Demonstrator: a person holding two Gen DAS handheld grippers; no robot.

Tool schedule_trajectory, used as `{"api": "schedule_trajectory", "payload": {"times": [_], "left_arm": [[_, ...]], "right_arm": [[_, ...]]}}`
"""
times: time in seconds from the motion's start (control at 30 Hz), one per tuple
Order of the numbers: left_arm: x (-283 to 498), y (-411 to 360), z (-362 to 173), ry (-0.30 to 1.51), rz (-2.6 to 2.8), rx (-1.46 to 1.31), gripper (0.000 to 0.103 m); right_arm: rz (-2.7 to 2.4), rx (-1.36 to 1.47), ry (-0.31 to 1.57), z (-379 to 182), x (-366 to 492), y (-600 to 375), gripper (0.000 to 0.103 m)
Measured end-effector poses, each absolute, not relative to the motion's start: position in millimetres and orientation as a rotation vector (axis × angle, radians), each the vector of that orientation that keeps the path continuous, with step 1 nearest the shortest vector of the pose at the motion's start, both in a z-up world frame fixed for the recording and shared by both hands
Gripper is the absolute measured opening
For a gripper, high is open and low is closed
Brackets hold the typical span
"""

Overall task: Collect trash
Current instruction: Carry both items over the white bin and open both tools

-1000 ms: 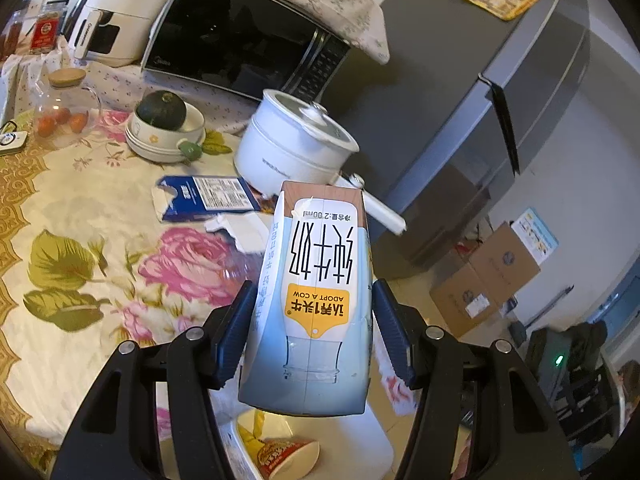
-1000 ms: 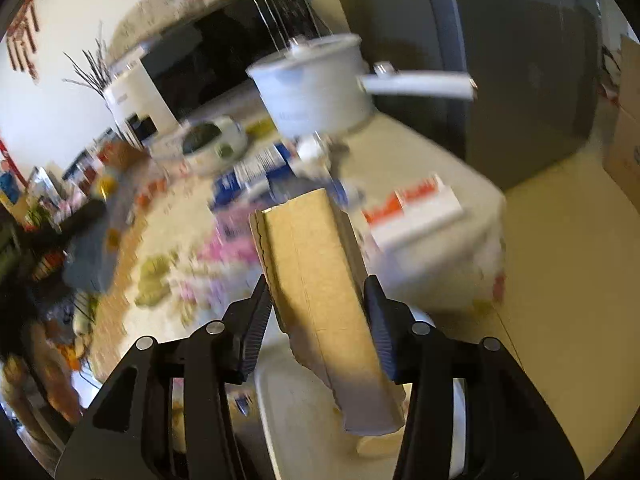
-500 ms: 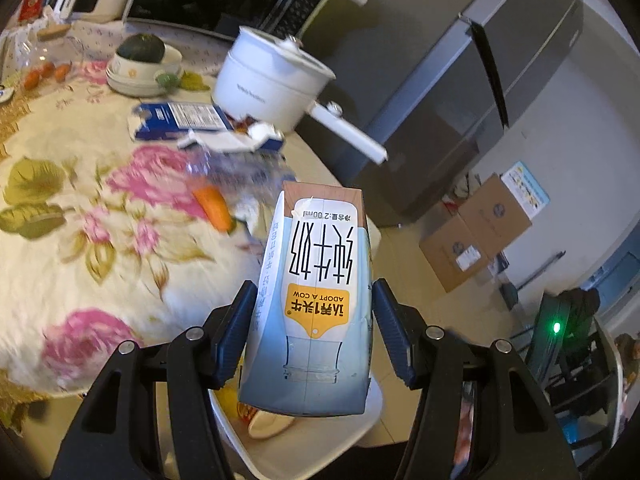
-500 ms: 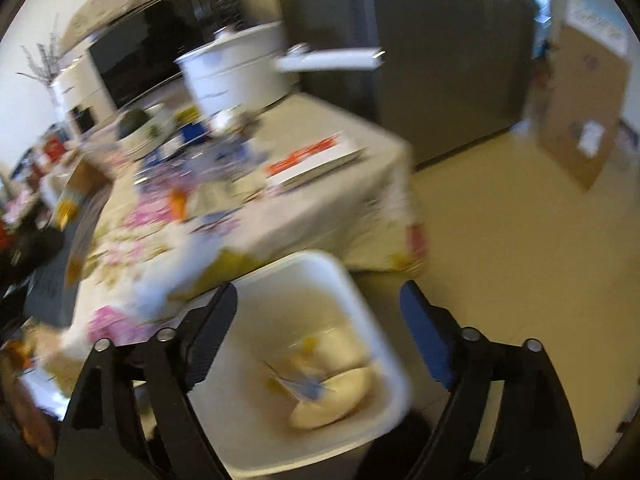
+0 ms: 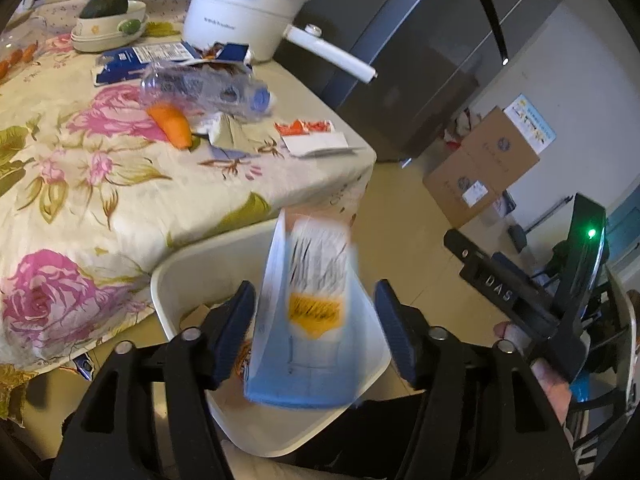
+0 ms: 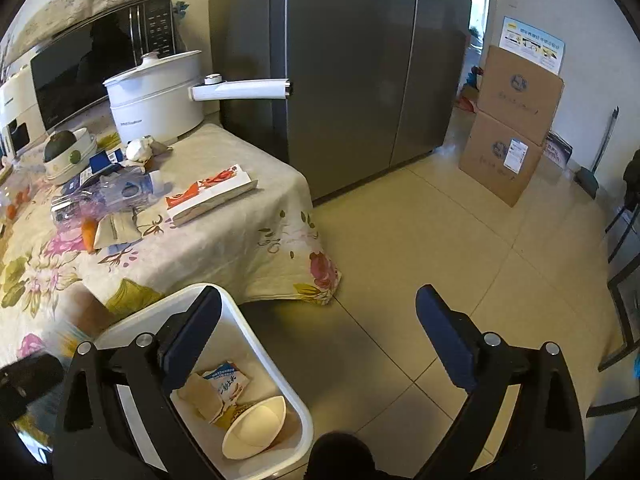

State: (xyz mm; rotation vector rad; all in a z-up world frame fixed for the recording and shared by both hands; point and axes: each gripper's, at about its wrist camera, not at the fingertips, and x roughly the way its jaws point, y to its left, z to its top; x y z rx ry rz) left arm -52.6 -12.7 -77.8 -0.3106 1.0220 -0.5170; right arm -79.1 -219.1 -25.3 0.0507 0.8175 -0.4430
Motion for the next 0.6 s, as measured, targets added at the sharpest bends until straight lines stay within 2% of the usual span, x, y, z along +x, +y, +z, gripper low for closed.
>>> {"api": "schedule_trajectory", "payload": {"times": [0.03, 0.17, 0.37, 0.6], "left_arm": [[-53, -13, -79, 1.023, -0.513, -0.311, 0.072], [-51, -16, -82, 1.037, -0.516, -0.301, 0.074], [-46, -12, -89, 1.06, -0.479, -0.299, 0.084], [-39, 2, -83, 0.972, -0.265, -0.155, 0.093]], "right_arm": [[-0.442, 0.051, 0.82, -26, -79, -218, 0.094], [-0.434, 0.039, 0.828, -28, -77, -214, 0.094], [-0.427, 0.017, 0.833, -30, -75, -207, 0.095], [-0.414, -0.058, 0.848, -36, -67, -189, 0.096]]}}
